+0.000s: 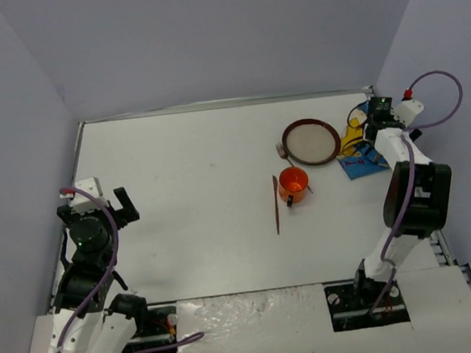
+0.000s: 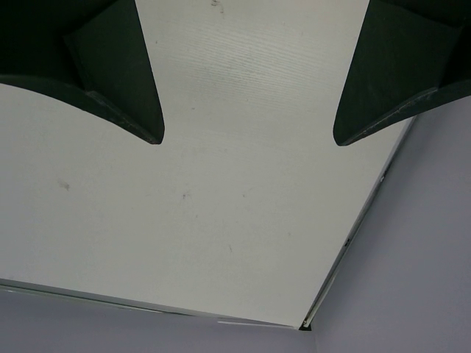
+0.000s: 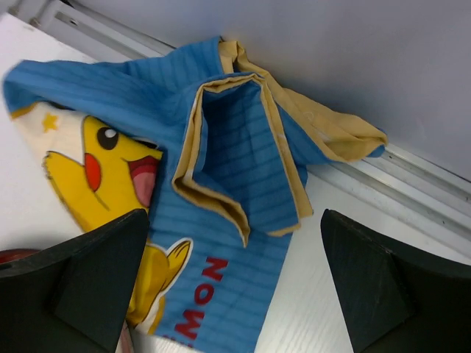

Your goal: Set the dinner table for one person

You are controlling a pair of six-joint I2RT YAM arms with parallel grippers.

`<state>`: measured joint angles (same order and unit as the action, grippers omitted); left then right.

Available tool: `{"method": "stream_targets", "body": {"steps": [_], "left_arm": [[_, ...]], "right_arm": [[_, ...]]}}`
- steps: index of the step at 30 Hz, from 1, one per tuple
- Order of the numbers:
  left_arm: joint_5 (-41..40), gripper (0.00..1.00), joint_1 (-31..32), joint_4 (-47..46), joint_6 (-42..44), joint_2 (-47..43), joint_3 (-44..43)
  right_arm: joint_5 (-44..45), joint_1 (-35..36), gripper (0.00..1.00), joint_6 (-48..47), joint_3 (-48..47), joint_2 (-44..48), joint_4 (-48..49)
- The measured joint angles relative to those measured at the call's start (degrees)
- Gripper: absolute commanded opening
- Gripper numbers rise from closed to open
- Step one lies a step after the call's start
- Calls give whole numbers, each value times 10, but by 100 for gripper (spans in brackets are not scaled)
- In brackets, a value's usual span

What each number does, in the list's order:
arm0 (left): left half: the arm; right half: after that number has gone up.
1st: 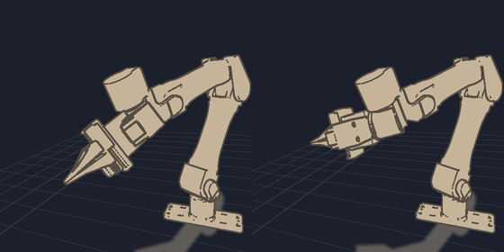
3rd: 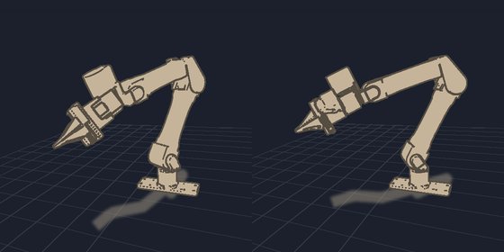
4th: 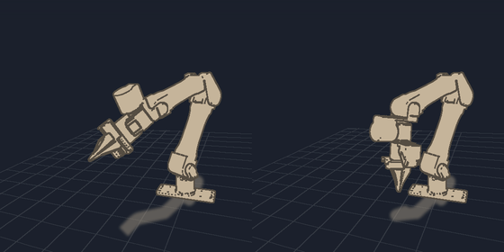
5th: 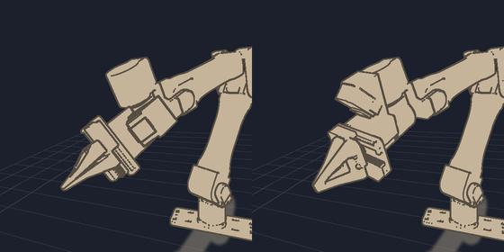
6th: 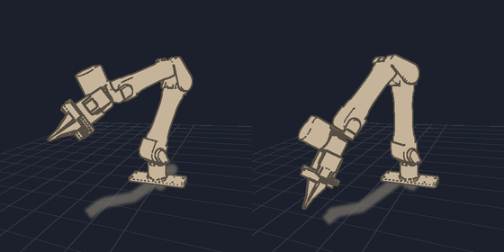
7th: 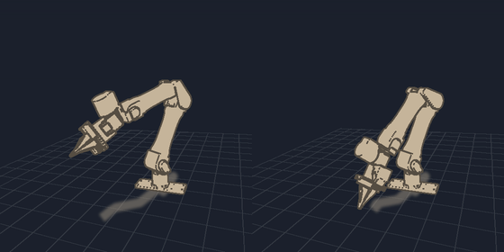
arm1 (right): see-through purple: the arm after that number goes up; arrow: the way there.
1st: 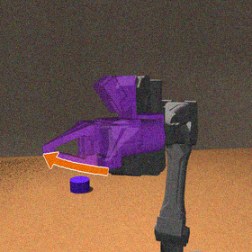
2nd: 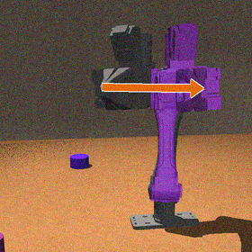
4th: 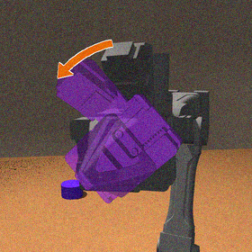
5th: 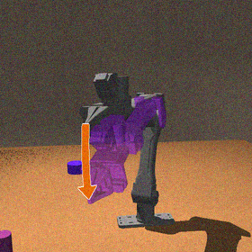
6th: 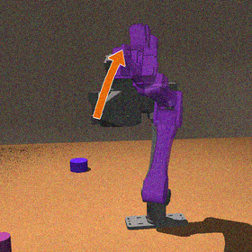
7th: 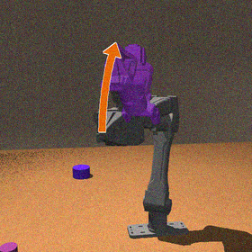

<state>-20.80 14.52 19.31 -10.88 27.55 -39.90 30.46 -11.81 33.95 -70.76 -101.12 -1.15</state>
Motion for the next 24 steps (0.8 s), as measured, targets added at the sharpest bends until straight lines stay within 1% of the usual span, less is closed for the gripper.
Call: {"method": "stream_targets", "body": {"steps": [8, 14, 17, 20, 24], "left_arm": [[0, 97, 0, 0, 3, 0, 0], [0, 97, 0, 0, 4, 2, 0], [0, 97, 0, 0, 4, 3, 0], [0, 97, 0, 0, 4, 3, 0], [0, 97, 0, 0, 7, 3, 0]], "right_arm": [[-76, -28, 100, -66, -1, -67, 64], [-116, -47, 100, -94, -7, -121, 87], [-137, -56, 98, -102, -7, -140, 92], [-151, -60, 69, -110, -7, -143, 100], [-175, -62, 36, -124, -7, -145, 110]]}}
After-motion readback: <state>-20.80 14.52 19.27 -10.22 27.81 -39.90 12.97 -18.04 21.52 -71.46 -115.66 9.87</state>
